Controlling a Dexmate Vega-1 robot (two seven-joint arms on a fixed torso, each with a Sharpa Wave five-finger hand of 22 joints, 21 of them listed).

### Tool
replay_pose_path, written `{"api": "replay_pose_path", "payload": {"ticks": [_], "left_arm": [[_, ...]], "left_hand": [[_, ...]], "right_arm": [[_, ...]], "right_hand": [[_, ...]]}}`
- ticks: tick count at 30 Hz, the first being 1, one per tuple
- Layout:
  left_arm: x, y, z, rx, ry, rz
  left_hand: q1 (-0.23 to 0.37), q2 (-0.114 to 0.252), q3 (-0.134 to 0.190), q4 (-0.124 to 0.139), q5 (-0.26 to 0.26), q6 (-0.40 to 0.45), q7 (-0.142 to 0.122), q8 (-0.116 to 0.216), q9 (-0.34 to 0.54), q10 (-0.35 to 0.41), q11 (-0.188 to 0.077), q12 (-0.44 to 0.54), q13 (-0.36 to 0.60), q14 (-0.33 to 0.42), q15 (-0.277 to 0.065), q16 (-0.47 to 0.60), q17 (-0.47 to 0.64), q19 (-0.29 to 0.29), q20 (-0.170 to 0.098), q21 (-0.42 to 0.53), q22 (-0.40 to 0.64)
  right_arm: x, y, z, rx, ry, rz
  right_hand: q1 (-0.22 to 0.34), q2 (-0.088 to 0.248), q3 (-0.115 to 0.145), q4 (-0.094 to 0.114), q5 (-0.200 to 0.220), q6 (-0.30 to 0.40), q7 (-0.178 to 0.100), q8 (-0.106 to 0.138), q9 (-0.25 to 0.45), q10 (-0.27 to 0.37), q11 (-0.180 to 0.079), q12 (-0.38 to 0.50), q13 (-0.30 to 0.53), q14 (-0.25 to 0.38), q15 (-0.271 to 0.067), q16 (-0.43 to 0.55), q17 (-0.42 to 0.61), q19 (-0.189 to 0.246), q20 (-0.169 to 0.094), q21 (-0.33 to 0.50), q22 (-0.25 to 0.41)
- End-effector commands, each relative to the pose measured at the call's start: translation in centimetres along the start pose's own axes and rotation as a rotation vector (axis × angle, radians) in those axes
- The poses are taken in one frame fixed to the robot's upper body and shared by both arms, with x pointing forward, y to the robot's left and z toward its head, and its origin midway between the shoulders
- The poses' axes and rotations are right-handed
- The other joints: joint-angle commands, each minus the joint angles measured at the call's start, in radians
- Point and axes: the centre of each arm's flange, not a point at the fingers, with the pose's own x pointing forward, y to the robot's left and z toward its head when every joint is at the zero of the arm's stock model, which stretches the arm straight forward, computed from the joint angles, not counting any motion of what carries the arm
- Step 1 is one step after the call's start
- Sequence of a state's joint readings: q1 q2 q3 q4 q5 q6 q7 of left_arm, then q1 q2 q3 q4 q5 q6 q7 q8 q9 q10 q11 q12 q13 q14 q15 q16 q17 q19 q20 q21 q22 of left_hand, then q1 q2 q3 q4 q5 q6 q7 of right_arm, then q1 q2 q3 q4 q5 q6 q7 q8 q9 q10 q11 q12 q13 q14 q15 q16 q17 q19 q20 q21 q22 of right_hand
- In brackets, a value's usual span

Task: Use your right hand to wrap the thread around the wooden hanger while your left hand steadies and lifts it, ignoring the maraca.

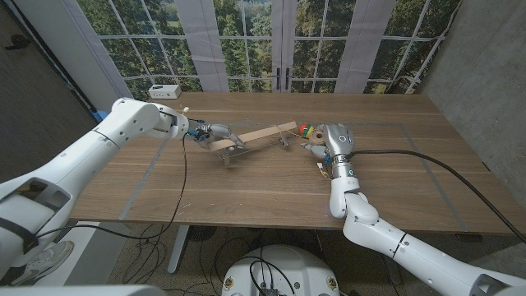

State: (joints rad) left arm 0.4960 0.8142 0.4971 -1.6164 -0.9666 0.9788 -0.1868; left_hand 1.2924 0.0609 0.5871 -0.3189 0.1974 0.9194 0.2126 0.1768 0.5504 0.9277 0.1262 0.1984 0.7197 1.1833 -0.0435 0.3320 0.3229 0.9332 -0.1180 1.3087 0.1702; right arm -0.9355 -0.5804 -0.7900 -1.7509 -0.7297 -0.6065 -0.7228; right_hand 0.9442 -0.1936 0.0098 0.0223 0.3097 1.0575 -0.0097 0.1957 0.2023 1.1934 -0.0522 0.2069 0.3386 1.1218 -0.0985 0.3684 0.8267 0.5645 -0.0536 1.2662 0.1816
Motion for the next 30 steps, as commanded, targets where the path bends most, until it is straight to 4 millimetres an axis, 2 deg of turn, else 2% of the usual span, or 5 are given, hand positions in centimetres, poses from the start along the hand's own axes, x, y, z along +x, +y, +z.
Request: {"api": "replay_pose_path", "payload": {"ticks": [1, 9, 16, 25, 30], "left_arm": [[-0.4, 0.1, -0.6, 0.003, 0.036, 0.007], [-1.1, 0.2, 0.0, 0.109, 0.046, 0.071], [-1.2, 0.0, 0.7, 0.212, 0.062, 0.051], [-1.2, -0.6, 1.2, 0.321, 0.084, 0.020], [-1.6, -0.9, 1.6, 0.375, 0.076, 0.052]], "left_hand": [[0.021, 0.068, 0.157, 0.171, 0.001, -0.040, 0.003, -0.001, -0.018, -0.017, 0.016, -0.008, -0.030, 0.153, -0.172, -0.019, -0.015, 0.007, -0.088, -0.005, 0.003], [-0.124, 0.030, 0.111, 0.203, -0.006, -0.142, -0.008, 0.000, -0.061, -0.062, -0.015, -0.004, -0.086, 0.097, -0.157, -0.054, -0.029, 0.002, -0.078, -0.029, -0.001], [-0.232, -0.010, 0.071, 0.219, -0.012, -0.249, -0.083, -0.004, -0.097, -0.115, -0.070, -0.007, -0.116, -0.013, -0.121, -0.092, -0.031, -0.009, -0.040, -0.066, -0.005], [-0.308, -0.012, -0.071, 0.183, -0.025, -0.560, -0.096, 0.001, -0.223, -0.478, 0.002, -0.015, -0.167, -0.547, 0.079, -0.125, 0.023, -0.460, 0.232, -0.228, 0.007], [-0.315, 0.009, -0.136, 0.182, -0.025, -0.666, -0.102, 0.002, -0.282, -0.629, 0.020, -0.017, -0.218, -0.732, 0.147, -0.130, 0.033, -0.678, 0.308, -0.319, 0.008]], "right_arm": [[0.1, 0.3, 0.1, 0.010, -0.011, 0.024], [0.6, 0.5, 0.1, 0.016, -0.006, 0.137], [1.2, 0.9, 0.1, 0.007, 0.011, 0.271], [1.3, 1.2, -0.1, 0.011, 0.032, 0.308], [1.2, 1.4, -0.5, 0.023, 0.050, 0.321]], "right_hand": [[0.370, 0.356, 0.000, 0.006, -0.003, 0.064, -0.062, 0.005, 0.003, 0.004, -0.011, 0.001, 0.004, 0.108, -0.123, -0.001, 0.004, -0.002, -0.137, 0.004, 0.000], [0.371, 0.357, 0.000, 0.009, -0.005, 0.063, -0.062, 0.005, 0.003, 0.005, -0.009, 0.002, 0.003, 0.109, -0.123, -0.002, 0.004, -0.001, -0.136, 0.004, -0.001], [0.371, 0.356, -0.002, 0.012, -0.007, 0.061, -0.060, 0.005, 0.003, -0.001, -0.003, -0.002, -0.001, 0.106, -0.122, -0.006, 0.003, -0.007, -0.132, 0.000, -0.002], [0.373, 0.356, -0.002, 0.017, -0.009, 0.048, -0.059, 0.001, 0.003, -0.008, -0.001, -0.003, -0.002, 0.091, -0.121, -0.016, 0.000, -0.019, -0.124, -0.009, -0.004], [0.376, 0.359, 0.000, 0.019, -0.011, 0.046, -0.059, 0.002, 0.004, -0.014, -0.002, -0.006, -0.005, 0.085, -0.122, -0.022, -0.003, -0.017, -0.120, -0.012, -0.005]]}}
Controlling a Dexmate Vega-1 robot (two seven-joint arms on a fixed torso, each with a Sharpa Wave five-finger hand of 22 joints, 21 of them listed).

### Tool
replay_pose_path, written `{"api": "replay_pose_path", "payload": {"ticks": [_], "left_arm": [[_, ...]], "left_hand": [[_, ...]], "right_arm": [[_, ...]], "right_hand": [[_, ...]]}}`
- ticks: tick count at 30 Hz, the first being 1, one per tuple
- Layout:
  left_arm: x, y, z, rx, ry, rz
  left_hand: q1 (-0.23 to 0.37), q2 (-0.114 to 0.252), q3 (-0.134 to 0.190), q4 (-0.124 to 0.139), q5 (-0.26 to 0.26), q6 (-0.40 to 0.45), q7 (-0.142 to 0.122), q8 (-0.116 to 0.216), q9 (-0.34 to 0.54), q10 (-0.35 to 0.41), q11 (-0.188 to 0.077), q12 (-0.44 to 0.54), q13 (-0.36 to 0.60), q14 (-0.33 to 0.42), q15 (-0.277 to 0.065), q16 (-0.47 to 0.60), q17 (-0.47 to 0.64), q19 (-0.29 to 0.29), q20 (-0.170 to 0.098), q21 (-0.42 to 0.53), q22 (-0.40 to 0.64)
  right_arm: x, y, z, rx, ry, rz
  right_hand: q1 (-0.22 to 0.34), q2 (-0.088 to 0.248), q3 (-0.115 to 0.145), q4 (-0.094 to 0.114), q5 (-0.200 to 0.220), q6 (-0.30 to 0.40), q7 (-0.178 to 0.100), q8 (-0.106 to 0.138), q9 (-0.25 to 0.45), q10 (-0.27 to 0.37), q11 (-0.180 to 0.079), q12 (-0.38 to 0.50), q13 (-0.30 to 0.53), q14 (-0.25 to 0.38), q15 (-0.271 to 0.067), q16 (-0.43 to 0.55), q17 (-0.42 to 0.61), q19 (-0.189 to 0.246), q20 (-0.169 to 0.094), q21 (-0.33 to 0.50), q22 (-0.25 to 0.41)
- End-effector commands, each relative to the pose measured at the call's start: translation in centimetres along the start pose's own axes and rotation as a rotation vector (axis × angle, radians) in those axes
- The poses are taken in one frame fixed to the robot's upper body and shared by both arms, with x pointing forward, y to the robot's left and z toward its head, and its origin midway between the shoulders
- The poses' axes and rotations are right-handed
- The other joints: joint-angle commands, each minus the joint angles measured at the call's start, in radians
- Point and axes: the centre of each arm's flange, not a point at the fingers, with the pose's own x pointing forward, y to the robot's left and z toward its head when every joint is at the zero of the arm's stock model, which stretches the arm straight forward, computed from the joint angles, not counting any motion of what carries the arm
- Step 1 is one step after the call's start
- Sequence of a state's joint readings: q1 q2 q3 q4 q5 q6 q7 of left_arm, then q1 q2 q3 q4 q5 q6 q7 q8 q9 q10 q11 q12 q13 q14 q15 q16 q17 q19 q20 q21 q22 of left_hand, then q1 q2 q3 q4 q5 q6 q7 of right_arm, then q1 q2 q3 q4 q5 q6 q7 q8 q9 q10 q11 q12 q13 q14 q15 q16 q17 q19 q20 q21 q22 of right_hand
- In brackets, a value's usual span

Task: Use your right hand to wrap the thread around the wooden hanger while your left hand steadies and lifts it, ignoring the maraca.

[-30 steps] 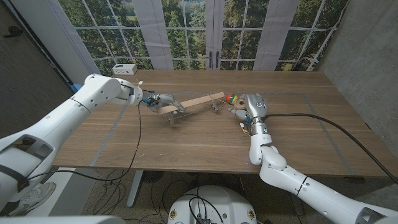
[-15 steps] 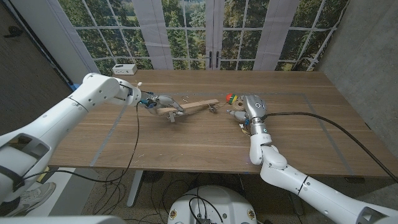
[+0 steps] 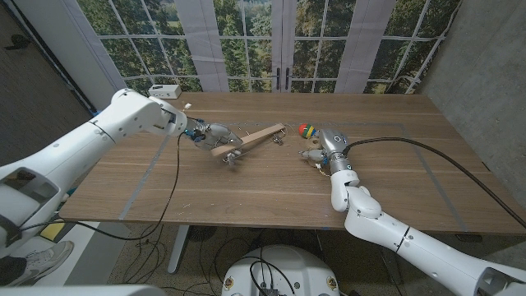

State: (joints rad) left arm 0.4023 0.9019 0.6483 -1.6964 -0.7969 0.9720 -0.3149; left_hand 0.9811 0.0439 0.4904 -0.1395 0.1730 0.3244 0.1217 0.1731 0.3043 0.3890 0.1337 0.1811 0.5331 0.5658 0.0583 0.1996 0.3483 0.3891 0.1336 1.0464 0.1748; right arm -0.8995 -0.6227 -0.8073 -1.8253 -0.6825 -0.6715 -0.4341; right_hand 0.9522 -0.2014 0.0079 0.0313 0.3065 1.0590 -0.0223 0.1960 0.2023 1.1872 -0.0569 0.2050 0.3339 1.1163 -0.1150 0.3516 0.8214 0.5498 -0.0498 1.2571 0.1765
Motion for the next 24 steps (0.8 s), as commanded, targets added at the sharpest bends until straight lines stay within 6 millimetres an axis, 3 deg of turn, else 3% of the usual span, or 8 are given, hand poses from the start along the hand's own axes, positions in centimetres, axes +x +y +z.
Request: {"api": "replay_pose_path", "payload": {"ticks": [1, 7, 8, 12, 16, 17, 21, 24], "left_arm": [[-0.7, -0.4, 0.9, 0.149, 0.010, 0.033], [-1.4, -1.0, 1.5, 0.215, 0.001, 0.086], [-1.5, -1.1, 1.6, 0.223, -0.003, 0.099], [-2.0, -1.4, 1.9, 0.236, -0.015, 0.133], [-2.3, -1.5, 2.1, 0.259, -0.056, 0.120], [-2.4, -1.6, 2.1, 0.259, -0.060, 0.119], [-2.8, -1.8, 2.3, 0.284, -0.079, 0.149], [-3.1, -1.9, 2.4, 0.309, -0.090, 0.161]], "left_hand": [[-0.005, 0.027, -0.049, 0.002, -0.001, -0.086, -0.010, 0.005, -0.045, -0.110, 0.019, 0.000, -0.040, -0.149, 0.060, -0.003, 0.007, -0.162, 0.060, -0.069, 0.004], [-0.028, 0.031, -0.100, 0.009, 0.002, -0.197, -0.029, 0.001, -0.085, -0.263, 0.037, -0.009, -0.085, -0.324, 0.110, -0.019, -0.010, -0.297, 0.071, -0.140, 0.004], [-0.033, 0.034, -0.111, 0.010, 0.003, -0.227, -0.031, 0.002, -0.093, -0.298, 0.041, -0.006, -0.097, -0.374, 0.126, -0.022, -0.017, -0.342, 0.074, -0.164, 0.005], [-0.050, 0.043, -0.133, 0.018, 0.005, -0.272, -0.029, 0.002, -0.104, -0.360, 0.050, -0.004, -0.117, -0.434, 0.146, -0.018, -0.030, -0.383, 0.078, -0.190, 0.005], [-0.061, 0.054, -0.147, 0.023, 0.006, -0.322, -0.022, 0.001, -0.109, -0.412, 0.056, -0.002, -0.133, -0.484, 0.155, -0.019, -0.041, -0.423, 0.079, -0.216, 0.006], [-0.066, 0.058, -0.153, 0.025, 0.007, -0.340, -0.020, 0.001, -0.110, -0.429, 0.061, 0.000, -0.138, -0.505, 0.158, -0.019, -0.046, -0.440, 0.079, -0.227, 0.007], [-0.087, 0.081, -0.170, 0.036, 0.010, -0.393, -0.015, 0.005, -0.112, -0.484, 0.072, 0.005, -0.157, -0.572, 0.162, -0.015, -0.061, -0.507, 0.078, -0.267, 0.009], [-0.100, 0.094, -0.180, 0.043, 0.011, -0.426, -0.006, 0.007, -0.112, -0.515, 0.077, 0.009, -0.168, -0.609, 0.163, -0.012, -0.070, -0.531, 0.078, -0.286, 0.010]], "right_arm": [[0.2, 0.4, -0.5, 0.019, 0.033, 0.066], [0.3, 0.6, -1.1, 0.050, 0.062, 0.110], [0.3, 0.6, -1.2, 0.053, 0.066, 0.125], [0.5, 0.7, -1.6, 0.072, 0.077, 0.196], [0.5, 0.7, -1.9, 0.072, 0.086, 0.246], [0.5, 0.7, -1.9, 0.076, 0.087, 0.256], [0.4, 0.6, -2.3, 0.109, 0.086, 0.282], [0.3, 0.5, -2.6, 0.164, 0.078, 0.307]], "right_hand": [[0.370, 0.368, 0.003, 0.011, -0.008, 0.042, -0.046, 0.001, 0.004, -0.015, 0.011, -0.007, -0.003, 0.088, -0.106, -0.007, 0.001, -0.002, -0.121, -0.004, -0.001], [0.377, 0.374, 0.015, 0.017, -0.022, -0.008, -0.039, -0.010, 0.005, -0.049, 0.031, -0.017, -0.018, 0.051, -0.101, -0.040, -0.024, -0.006, -0.087, -0.013, -0.002], [0.366, 0.373, 0.017, 0.029, -0.032, -0.036, -0.044, -0.012, 0.004, -0.085, 0.032, -0.024, -0.024, 0.031, -0.098, -0.056, -0.038, -0.010, -0.075, -0.018, -0.003], [0.293, 0.347, -0.012, 0.077, -0.057, -0.147, -0.037, -0.019, -0.001, -0.180, 0.044, -0.025, -0.042, -0.052, -0.086, -0.097, -0.067, -0.037, -0.038, -0.047, -0.005], [0.195, 0.311, -0.065, 0.116, -0.063, -0.253, -0.045, -0.020, -0.006, -0.293, 0.031, -0.027, -0.058, -0.149, -0.075, -0.136, -0.108, -0.070, -0.010, -0.086, -0.006], [0.150, 0.291, -0.093, 0.122, -0.057, -0.301, -0.054, -0.022, -0.007, -0.340, 0.050, -0.026, -0.063, -0.188, -0.067, -0.141, -0.119, -0.097, -0.001, -0.108, -0.005], [-0.025, 0.233, -0.195, 0.135, -0.024, -0.469, -0.063, -0.021, -0.006, -0.511, 0.069, -0.024, -0.077, -0.339, -0.026, -0.154, -0.163, -0.144, 0.051, -0.177, -0.004], [-0.150, 0.218, -0.264, 0.128, 0.012, -0.599, -0.057, -0.017, -0.006, -0.663, 0.087, -0.026, -0.087, -0.519, 0.018, -0.165, -0.201, -0.259, 0.106, -0.271, -0.003]]}}
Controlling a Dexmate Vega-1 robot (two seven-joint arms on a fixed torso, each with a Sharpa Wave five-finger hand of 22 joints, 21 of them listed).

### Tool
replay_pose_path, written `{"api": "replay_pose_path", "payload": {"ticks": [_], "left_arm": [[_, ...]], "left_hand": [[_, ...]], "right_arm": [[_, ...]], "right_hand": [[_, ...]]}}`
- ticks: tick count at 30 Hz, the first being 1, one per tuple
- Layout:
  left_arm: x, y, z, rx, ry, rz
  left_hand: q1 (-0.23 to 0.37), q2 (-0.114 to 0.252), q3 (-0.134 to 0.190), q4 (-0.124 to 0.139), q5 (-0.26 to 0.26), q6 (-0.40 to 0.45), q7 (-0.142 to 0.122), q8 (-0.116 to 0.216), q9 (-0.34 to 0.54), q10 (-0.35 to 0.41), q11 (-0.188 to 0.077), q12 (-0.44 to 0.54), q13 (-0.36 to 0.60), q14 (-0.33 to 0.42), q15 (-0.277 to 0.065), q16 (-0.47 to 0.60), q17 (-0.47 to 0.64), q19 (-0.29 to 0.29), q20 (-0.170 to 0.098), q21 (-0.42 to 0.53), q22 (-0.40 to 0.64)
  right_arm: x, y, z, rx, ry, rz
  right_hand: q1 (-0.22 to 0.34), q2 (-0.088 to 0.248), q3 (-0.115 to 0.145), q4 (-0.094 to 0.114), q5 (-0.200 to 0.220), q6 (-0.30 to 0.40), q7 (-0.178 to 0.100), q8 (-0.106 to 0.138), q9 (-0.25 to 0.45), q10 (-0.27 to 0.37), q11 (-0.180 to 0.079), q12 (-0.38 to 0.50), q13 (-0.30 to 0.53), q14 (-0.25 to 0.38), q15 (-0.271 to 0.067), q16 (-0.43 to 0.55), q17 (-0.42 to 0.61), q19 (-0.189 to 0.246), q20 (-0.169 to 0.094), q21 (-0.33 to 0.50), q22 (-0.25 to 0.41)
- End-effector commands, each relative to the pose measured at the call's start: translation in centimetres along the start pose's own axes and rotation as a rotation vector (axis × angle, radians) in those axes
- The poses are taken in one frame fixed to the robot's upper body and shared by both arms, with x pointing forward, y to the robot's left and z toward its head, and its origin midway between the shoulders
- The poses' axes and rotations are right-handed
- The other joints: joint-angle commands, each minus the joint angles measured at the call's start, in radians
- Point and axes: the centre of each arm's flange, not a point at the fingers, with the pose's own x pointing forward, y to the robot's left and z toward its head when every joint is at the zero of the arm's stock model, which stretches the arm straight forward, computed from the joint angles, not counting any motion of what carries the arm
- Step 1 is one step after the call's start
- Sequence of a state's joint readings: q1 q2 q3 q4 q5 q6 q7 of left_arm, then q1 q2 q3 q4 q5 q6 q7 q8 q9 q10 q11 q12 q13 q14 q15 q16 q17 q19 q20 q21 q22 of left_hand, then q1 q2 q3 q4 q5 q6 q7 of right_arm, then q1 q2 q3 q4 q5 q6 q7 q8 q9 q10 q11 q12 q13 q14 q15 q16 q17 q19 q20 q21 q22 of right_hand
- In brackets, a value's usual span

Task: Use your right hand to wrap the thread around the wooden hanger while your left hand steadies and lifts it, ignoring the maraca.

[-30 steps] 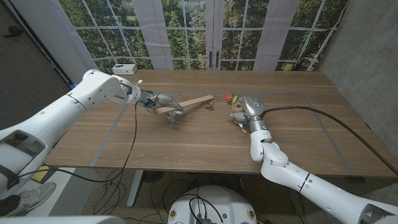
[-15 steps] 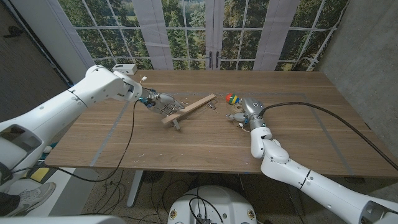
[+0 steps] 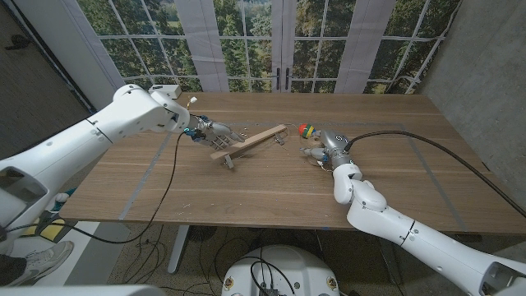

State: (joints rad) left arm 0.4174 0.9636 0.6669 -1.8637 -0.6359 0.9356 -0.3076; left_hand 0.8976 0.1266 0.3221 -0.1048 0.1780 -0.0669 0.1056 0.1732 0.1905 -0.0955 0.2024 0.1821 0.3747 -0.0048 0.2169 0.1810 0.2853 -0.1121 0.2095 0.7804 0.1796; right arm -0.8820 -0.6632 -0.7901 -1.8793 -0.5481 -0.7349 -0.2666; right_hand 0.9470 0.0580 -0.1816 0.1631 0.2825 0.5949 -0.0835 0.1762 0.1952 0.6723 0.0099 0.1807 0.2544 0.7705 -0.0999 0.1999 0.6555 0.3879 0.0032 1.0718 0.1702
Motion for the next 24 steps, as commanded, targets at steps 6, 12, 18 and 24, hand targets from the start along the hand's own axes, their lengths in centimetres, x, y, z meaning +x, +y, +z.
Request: {"api": "replay_pose_path", "payload": {"ticks": [6, 12, 18, 24], "left_arm": [[-1.6, -0.1, 0.8, 0.084, -0.064, 0.086], [-2.0, 0.1, 0.7, 0.092, -0.088, 0.096], [-2.4, 0.3, 0.6, 0.098, -0.115, 0.113], [-2.9, 0.3, 0.4, 0.092, -0.164, 0.143]], "left_hand": [[-0.022, 0.019, -0.017, 0.009, 0.008, -0.058, 0.011, 0.008, 0.002, -0.059, 0.014, 0.008, -0.019, -0.066, 0.003, 0.007, -0.014, -0.046, 0.002, -0.034, 0.007], [-0.019, 0.026, -0.016, 0.008, 0.009, -0.068, 0.012, 0.010, 0.001, -0.070, 0.015, 0.009, -0.023, -0.084, 0.002, 0.007, -0.019, -0.051, 0.002, -0.040, 0.007], [-0.017, 0.029, -0.018, 0.005, 0.010, -0.087, 0.010, 0.008, 0.001, -0.089, 0.015, 0.009, -0.029, -0.104, 0.002, 0.006, -0.025, -0.061, 0.002, -0.049, 0.007], [-0.014, 0.030, -0.019, 0.001, 0.010, -0.102, 0.003, 0.010, 0.001, -0.107, 0.015, 0.010, -0.036, -0.131, 0.000, 0.005, -0.035, -0.068, 0.002, -0.058, 0.008]], "right_arm": [[-0.5, -0.7, -1.7, 0.259, -0.055, 0.109], [-0.6, -1.4, -2.2, 0.407, -0.117, 0.078], [-0.6, -1.8, -2.4, 0.548, -0.185, 0.043], [-0.6, -2.2, -2.3, 0.648, -0.239, 0.004]], "right_hand": [[-0.329, -0.074, -0.153, -0.005, 0.074, -0.365, 0.010, 0.004, 0.002, -0.400, 0.044, 0.000, -0.017, -0.453, 0.074, -0.015, -0.089, -0.293, 0.146, -0.249, 0.004], [-0.426, -0.099, -0.158, -0.010, 0.094, -0.526, -0.002, -0.002, 0.001, -0.578, 0.056, -0.002, -0.024, -0.628, 0.132, -0.013, -0.127, -0.422, 0.176, -0.358, 0.006], [-0.446, -0.109, -0.152, -0.021, 0.109, -0.631, -0.011, 0.001, -0.001, -0.718, 0.058, -0.006, -0.034, -0.756, 0.163, -0.018, -0.156, -0.501, 0.175, -0.429, 0.007], [-0.447, -0.103, -0.146, -0.024, 0.115, -0.652, -0.015, 0.006, -0.002, -0.771, 0.053, -0.004, -0.041, -0.820, 0.166, -0.022, -0.171, -0.535, 0.176, -0.461, 0.006]]}}
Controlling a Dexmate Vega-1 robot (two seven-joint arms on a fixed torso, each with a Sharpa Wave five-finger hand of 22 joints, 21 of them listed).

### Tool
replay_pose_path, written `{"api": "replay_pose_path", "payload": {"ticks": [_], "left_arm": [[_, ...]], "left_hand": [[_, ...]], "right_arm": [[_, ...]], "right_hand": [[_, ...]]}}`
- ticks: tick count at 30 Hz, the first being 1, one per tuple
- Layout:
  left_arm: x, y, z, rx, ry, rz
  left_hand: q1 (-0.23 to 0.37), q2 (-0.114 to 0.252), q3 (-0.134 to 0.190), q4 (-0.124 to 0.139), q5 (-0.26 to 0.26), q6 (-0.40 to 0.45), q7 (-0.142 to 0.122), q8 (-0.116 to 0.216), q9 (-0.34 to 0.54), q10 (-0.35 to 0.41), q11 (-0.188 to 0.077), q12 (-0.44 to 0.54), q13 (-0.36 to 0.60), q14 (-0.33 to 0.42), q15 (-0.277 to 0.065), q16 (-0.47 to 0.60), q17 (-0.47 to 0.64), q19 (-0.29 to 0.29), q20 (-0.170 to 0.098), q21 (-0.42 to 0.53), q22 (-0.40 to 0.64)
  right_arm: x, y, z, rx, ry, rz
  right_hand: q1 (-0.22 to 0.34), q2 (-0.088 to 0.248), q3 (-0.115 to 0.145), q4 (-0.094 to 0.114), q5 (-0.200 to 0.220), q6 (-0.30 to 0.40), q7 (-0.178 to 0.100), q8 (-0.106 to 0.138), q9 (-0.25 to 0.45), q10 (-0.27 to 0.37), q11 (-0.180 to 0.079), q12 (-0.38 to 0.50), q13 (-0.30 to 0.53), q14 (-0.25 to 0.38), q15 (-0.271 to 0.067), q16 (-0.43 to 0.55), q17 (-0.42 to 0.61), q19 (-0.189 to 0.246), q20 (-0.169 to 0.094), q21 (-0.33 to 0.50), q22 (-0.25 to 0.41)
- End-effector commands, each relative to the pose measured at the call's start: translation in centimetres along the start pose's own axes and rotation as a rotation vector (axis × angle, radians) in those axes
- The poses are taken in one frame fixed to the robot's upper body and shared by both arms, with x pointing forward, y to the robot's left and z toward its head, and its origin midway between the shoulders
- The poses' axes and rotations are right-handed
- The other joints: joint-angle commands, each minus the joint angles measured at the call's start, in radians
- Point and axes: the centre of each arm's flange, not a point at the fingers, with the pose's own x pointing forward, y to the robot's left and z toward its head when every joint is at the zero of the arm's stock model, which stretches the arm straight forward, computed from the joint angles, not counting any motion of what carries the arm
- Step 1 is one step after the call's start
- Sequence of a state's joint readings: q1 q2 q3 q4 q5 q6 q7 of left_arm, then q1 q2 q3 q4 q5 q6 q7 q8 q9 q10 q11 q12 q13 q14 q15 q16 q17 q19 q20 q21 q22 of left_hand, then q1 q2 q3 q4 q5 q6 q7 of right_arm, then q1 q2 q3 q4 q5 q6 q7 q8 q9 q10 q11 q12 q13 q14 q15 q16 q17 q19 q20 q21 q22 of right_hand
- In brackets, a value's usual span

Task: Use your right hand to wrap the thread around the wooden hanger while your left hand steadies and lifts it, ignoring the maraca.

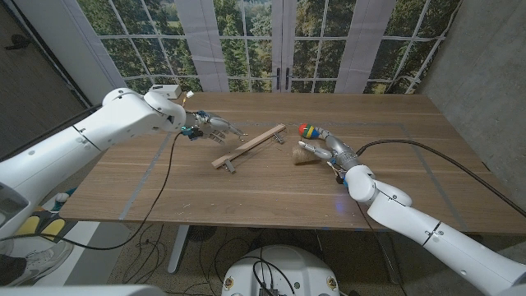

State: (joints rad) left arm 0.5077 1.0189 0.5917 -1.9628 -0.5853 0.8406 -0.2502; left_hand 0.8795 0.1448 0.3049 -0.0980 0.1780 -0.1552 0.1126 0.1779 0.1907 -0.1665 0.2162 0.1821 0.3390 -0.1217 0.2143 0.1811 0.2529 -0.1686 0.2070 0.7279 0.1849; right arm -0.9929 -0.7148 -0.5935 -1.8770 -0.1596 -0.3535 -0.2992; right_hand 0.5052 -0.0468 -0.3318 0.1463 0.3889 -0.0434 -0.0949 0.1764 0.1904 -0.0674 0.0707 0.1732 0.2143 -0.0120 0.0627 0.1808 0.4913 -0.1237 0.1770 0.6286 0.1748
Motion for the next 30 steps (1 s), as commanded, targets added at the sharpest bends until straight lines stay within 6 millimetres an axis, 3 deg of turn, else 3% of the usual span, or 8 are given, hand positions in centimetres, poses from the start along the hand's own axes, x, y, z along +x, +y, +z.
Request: {"api": "replay_pose_path", "payload": {"ticks": [1, 10, 14, 17, 18, 20, 23, 30], "left_arm": [[-1.0, 0.3, -0.2, 0.015, -0.070, 0.054], [-1.9, 0.3, -0.4, -0.001, -0.226, 0.163], [-2.7, 0.3, -0.9, -0.029, -0.332, 0.312], [-2.6, 0.3, -2.1, -0.168, -0.456, 0.337], [-2.6, 0.3, -2.1, -0.096, -0.468, 0.365], [-2.9, -0.2, -2.5, -0.092, -0.496, 0.460], [-2.7, -0.3, -3.3, -0.169, -0.553, 0.449], [-2.5, -0.3, -4.3, -0.222, -0.679, 0.392]], "left_hand": [[0.005, 0.012, -0.002, -0.006, 0.010, -0.016, -0.005, 0.005, 0.000, -0.039, 0.002, 0.010, -0.002, -0.016, 0.003, 0.005, -0.003, -0.014, 0.004, -0.007, 0.003], [0.015, 0.010, -0.002, -0.015, 0.011, -0.015, -0.016, 0.011, -0.001, -0.045, 0.001, 0.015, -0.012, -0.036, -0.003, 0.006, -0.018, 0.000, -0.001, -0.009, 0.003], [0.019, -0.039, -0.028, -0.039, 0.003, 0.062, -0.066, 0.030, -0.006, 0.029, -0.055, 0.046, -0.044, 0.044, -0.046, 0.033, -0.054, 0.090, -0.039, 0.005, -0.001], [-0.012, -0.075, -0.058, -0.033, -0.001, 0.126, -0.101, 0.041, -0.007, 0.087, -0.085, 0.063, -0.062, 0.098, -0.080, 0.045, -0.062, 0.136, -0.055, 0.009, -0.003], [-0.018, -0.082, -0.065, -0.033, 0.000, 0.151, -0.119, 0.044, -0.007, 0.112, -0.097, 0.069, -0.069, 0.117, -0.089, 0.048, -0.065, 0.145, -0.056, 0.007, -0.003], [-0.035, -0.086, -0.075, -0.025, -0.001, 0.173, -0.143, 0.045, -0.007, 0.128, -0.107, 0.072, -0.077, 0.129, -0.100, 0.048, -0.065, 0.147, -0.056, 0.003, -0.003], [-0.064, -0.096, -0.091, -0.016, -0.003, 0.201, -0.169, 0.045, -0.008, 0.162, -0.138, 0.079, -0.088, 0.146, -0.125, 0.049, -0.066, 0.159, -0.069, -0.002, -0.004], [-0.145, -0.103, -0.125, 0.019, -0.002, 0.224, -0.189, 0.033, -0.009, 0.160, -0.155, 0.065, -0.108, 0.116, -0.145, 0.029, -0.066, 0.123, -0.100, -0.036, -0.007]], "right_arm": [[-0.2, -1.6, 0.4, 0.240, -0.144, -0.079], [-0.2, -2.3, 1.3, 0.277, -0.198, -0.101], [-0.2, -2.7, 1.6, 0.294, -0.214, -0.115], [-0.3, -3.1, 1.7, 0.309, -0.225, -0.136], [-0.4, -3.2, 1.7, 0.316, -0.229, -0.142], [-0.5, -3.5, 1.7, 0.330, -0.237, -0.156], [-0.6, -4.0, 1.6, 0.353, -0.247, -0.180], [-0.9, -4.8, 1.8, 0.398, -0.276, -0.217]], "right_hand": [[-0.004, 0.003, 0.005, -0.009, 0.010, -0.015, -0.004, 0.007, 0.002, -0.036, -0.010, 0.005, -0.002, -0.047, 0.002, -0.002, -0.010, -0.032, 0.003, -0.025, 0.001], [0.001, 0.011, 0.010, -0.012, 0.014, 0.008, -0.009, 0.019, 0.002, -0.039, -0.010, 0.011, -0.006, -0.061, -0.009, 0.002, -0.022, -0.021, -0.005, -0.032, 0.000], [0.009, 0.021, 0.015, -0.017, 0.018, 0.035, 0.001, 0.027, 0.001, 0.003, -0.029, 0.031, -0.011, -0.046, -0.031, 0.017, -0.044, 0.020, -0.022, -0.035, -0.001], [0.012, 0.025, 0.016, -0.019, 0.019, 0.059, -0.002, 0.033, 0.000, 0.026, -0.026, 0.038, -0.013, -0.027, -0.042, 0.024, -0.058, 0.062, -0.030, -0.031, -0.001], [0.013, 0.026, 0.016, -0.020, 0.020, 0.070, -0.006, 0.035, 0.000, 0.035, -0.026, 0.040, -0.014, -0.018, -0.037, 0.027, -0.064, 0.081, -0.036, -0.028, -0.001], [0.014, 0.028, 0.017, -0.020, 0.020, 0.079, -0.005, 0.035, 0.000, 0.047, -0.028, 0.042, -0.015, -0.001, -0.035, 0.033, -0.073, 0.110, -0.048, -0.025, -0.001], [0.015, 0.035, 0.018, -0.020, 0.021, 0.097, -0.003, 0.037, 0.000, 0.065, -0.026, 0.045, -0.016, 0.024, -0.036, 0.040, -0.086, 0.148, -0.074, -0.021, -0.001], [0.015, 0.048, 0.020, -0.020, 0.020, 0.134, -0.013, 0.039, -0.001, 0.097, -0.036, 0.046, -0.019, 0.075, -0.042, 0.048, -0.120, 0.233, -0.125, -0.017, -0.003]]}}
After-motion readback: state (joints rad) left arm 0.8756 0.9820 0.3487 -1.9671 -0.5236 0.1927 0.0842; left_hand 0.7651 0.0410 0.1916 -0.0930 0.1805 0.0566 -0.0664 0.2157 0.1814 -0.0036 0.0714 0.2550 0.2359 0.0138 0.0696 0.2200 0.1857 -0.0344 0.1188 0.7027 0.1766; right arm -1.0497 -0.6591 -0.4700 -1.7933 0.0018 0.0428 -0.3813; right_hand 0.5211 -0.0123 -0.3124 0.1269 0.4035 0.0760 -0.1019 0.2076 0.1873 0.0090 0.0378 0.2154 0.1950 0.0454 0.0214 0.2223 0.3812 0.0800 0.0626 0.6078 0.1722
